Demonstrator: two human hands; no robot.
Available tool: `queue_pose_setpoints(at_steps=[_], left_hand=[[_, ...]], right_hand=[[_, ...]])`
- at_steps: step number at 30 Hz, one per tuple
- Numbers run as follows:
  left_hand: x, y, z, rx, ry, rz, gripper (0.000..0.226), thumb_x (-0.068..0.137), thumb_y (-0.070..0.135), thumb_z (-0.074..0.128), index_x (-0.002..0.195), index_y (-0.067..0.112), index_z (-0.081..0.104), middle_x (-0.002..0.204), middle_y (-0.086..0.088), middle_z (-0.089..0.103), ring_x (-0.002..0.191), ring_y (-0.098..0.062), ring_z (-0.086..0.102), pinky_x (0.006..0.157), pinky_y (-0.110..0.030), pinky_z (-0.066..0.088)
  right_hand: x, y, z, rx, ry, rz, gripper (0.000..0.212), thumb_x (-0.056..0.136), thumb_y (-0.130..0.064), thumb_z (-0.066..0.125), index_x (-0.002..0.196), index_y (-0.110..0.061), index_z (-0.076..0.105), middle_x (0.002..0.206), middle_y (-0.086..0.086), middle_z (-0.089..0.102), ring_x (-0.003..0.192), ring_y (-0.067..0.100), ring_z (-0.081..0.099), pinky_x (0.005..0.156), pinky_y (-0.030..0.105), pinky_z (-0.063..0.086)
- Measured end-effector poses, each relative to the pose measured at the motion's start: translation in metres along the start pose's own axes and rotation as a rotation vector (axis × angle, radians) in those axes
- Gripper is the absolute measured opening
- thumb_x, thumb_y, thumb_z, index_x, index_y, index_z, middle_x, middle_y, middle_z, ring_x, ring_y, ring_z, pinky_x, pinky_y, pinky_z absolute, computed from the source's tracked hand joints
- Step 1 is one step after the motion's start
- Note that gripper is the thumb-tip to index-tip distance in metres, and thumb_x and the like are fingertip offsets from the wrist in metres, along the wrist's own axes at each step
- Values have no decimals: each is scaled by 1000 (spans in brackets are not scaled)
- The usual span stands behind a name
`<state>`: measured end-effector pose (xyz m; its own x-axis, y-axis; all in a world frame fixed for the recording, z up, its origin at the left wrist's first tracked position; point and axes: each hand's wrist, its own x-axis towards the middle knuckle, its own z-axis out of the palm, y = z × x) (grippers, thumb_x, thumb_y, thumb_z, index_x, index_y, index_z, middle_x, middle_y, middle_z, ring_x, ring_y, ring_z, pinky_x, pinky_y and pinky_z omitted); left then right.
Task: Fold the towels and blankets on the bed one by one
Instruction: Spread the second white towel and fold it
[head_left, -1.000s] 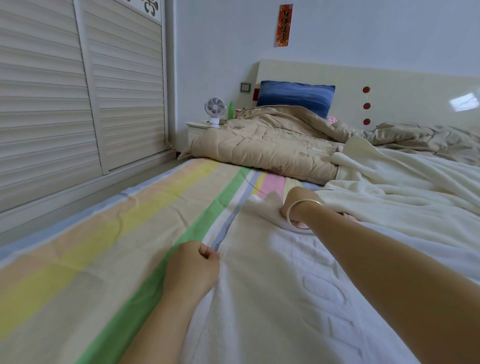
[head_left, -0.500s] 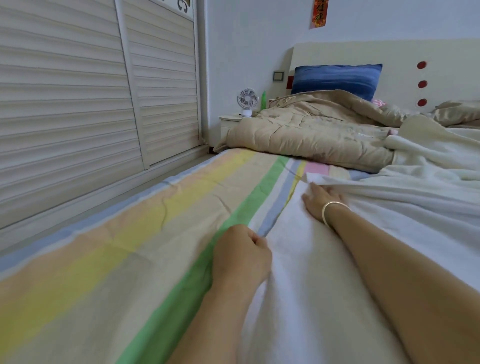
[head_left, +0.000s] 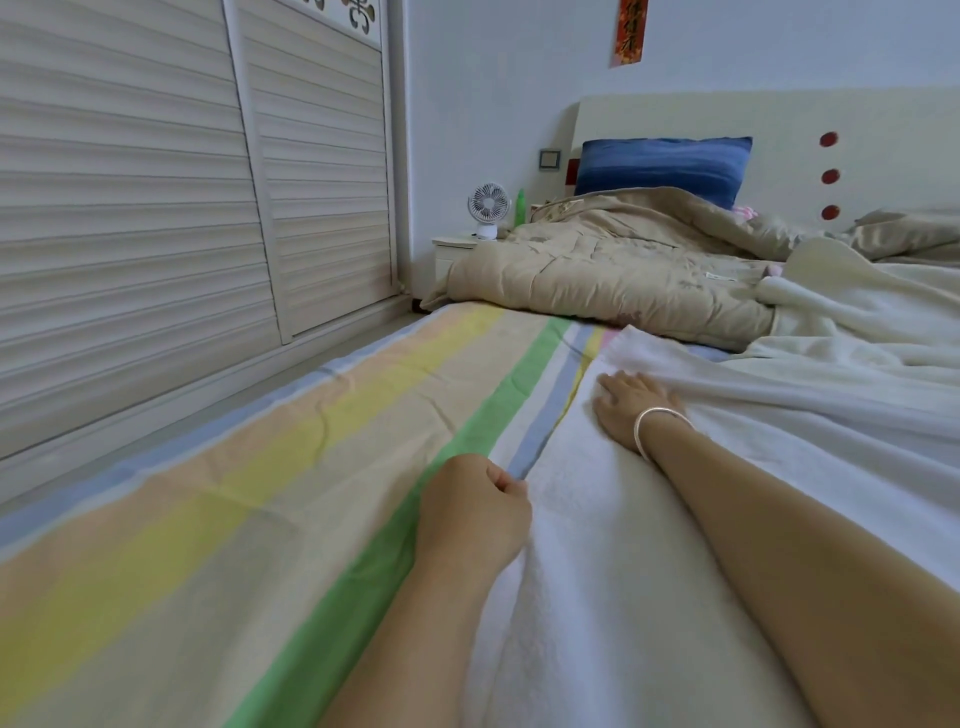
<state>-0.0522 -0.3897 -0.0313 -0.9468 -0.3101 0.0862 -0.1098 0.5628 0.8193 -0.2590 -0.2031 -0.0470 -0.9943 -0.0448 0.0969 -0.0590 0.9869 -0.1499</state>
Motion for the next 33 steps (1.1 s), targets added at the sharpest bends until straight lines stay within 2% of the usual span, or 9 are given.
queue_pose_setpoints(at_steps=[4,8,12,14,21,26,28,31,33], left_hand=[[2,-2,0,-40,-22,-15,23,87,21,64,65,14,63,63,1,61,62,-20,53,58,-23,41],[-3,-2,-7,-146,-111,-98,24,89,25,63,78,5,70,75,-12,67,67,-22,54,62,-27,41],[-30,8,-36,-528,-408,-307,30,103,35,38,97,13,57,88,-11,61,70,-22,55,62,-27,45],[-62,10,-66,-678,-498,-463,34,106,36,29,102,11,52,92,-7,63,76,-18,59,66,-26,49],[-174,-24,-151,-314,-589,-506,26,102,25,44,100,8,63,96,-6,71,77,-17,62,60,-21,51],[-245,-40,-193,-298,-548,-563,23,97,24,56,98,3,65,80,-8,71,63,-15,67,55,-23,54],[-266,-39,-200,-280,-521,-521,29,88,27,70,98,0,69,82,-11,73,74,-19,70,65,-26,55],[-286,-29,-202,-78,-434,-326,32,82,43,74,72,14,63,66,2,62,70,-17,61,69,-27,50],[-296,-23,-203,66,-325,-205,30,84,44,70,69,19,61,65,5,56,70,-16,57,68,-27,44]], right_hand=[[-42,-12,-19,198,120,7,53,102,-41,27,152,-24,22,161,1,16,147,24,12,118,45,13],[-189,-28,-56,124,-172,-95,57,99,-54,23,152,-33,17,161,-5,10,148,18,8,120,44,7],[-344,-44,-79,-34,-304,-178,111,49,-84,-24,151,-43,-7,159,-13,-16,147,15,-16,118,45,-10],[-384,-61,-79,-61,-295,-195,113,48,-82,-30,151,-38,-12,159,-9,-19,146,19,-20,116,50,-14],[-454,-150,-50,-57,-300,-258,103,58,-50,-26,152,-13,-11,159,11,-18,145,29,-21,108,56,-22],[-519,-169,-73,144,-384,-481,61,102,-44,15,155,-20,0,162,3,-4,149,17,-8,118,42,-12],[-542,-157,-87,209,-372,-501,62,100,-48,15,155,-22,7,162,0,1,149,14,-2,119,36,-7],[-573,-134,-99,195,-286,-423,96,70,-65,-4,154,-22,14,162,3,8,149,19,5,119,36,2],[-598,-126,-100,157,-85,-416,92,68,-68,13,141,-21,42,148,7,40,137,26,36,111,39,30]])
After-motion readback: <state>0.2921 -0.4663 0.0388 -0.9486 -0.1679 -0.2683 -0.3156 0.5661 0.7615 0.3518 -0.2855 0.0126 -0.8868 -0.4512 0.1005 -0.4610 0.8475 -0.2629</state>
